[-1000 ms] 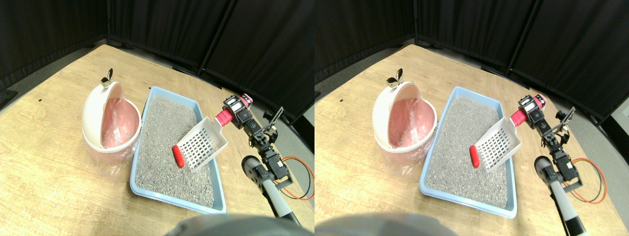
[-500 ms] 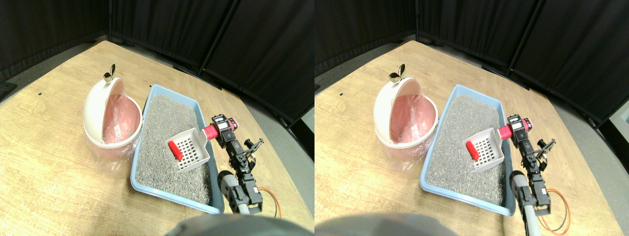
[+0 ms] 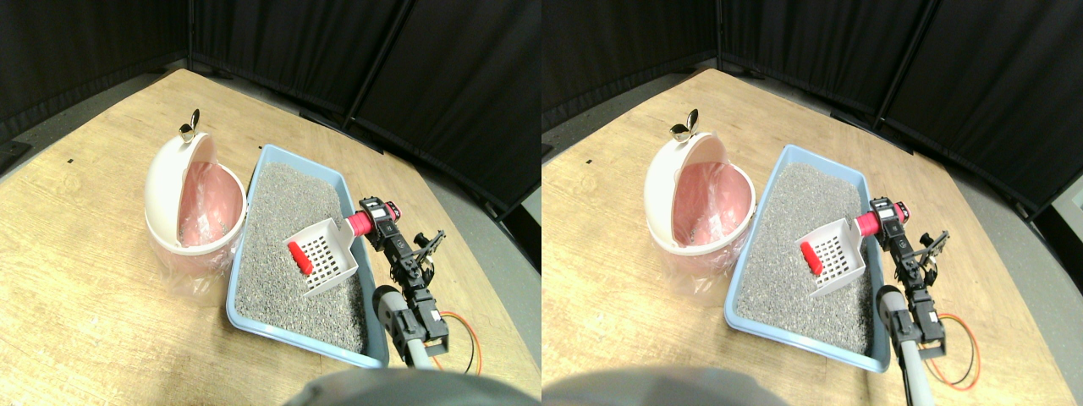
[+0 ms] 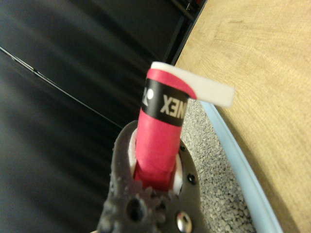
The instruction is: Scoop (unimanual)
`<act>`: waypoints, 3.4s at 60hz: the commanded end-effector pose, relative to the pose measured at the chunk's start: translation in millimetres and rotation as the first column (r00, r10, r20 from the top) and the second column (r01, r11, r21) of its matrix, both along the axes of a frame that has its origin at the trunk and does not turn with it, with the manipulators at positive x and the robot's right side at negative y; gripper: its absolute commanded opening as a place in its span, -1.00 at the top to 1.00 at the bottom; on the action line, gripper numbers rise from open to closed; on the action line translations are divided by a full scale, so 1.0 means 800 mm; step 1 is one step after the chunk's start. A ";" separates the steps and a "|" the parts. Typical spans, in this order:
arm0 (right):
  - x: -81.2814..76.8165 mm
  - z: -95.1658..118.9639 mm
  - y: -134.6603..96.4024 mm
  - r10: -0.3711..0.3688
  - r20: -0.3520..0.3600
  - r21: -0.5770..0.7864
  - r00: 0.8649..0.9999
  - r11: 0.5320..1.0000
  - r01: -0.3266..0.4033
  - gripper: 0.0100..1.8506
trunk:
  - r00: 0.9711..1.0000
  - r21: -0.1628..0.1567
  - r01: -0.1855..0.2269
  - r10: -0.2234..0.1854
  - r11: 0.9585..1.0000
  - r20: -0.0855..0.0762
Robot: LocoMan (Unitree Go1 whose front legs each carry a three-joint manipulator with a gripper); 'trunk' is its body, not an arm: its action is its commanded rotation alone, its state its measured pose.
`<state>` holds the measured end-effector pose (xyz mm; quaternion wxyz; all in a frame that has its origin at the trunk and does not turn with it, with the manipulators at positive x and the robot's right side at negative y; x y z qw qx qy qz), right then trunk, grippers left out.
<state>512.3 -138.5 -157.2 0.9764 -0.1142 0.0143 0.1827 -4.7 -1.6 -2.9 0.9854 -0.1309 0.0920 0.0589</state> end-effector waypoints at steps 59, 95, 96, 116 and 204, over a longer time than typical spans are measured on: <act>0.010 0.029 -0.058 -0.175 -0.026 0.726 0.984 0.674 0.139 0.95 | 1.000 0.025 0.019 -0.019 1.000 0.022; 0.015 0.049 -0.060 -0.167 -0.074 0.814 0.983 0.560 0.156 0.95 | 0.999 0.014 0.008 -0.008 1.000 0.034; 0.015 0.049 -0.060 -0.167 -0.074 0.814 0.983 0.560 0.156 0.95 | 0.999 0.014 0.008 -0.008 1.000 0.034; 0.025 0.048 -0.052 -0.163 -0.167 0.873 0.972 0.433 0.223 0.95 | 0.999 0.016 0.004 -0.005 1.000 0.032; 0.043 0.096 -0.025 -0.145 0.045 0.560 0.988 0.823 0.095 0.95 | 0.998 -0.025 -0.066 0.067 0.997 0.021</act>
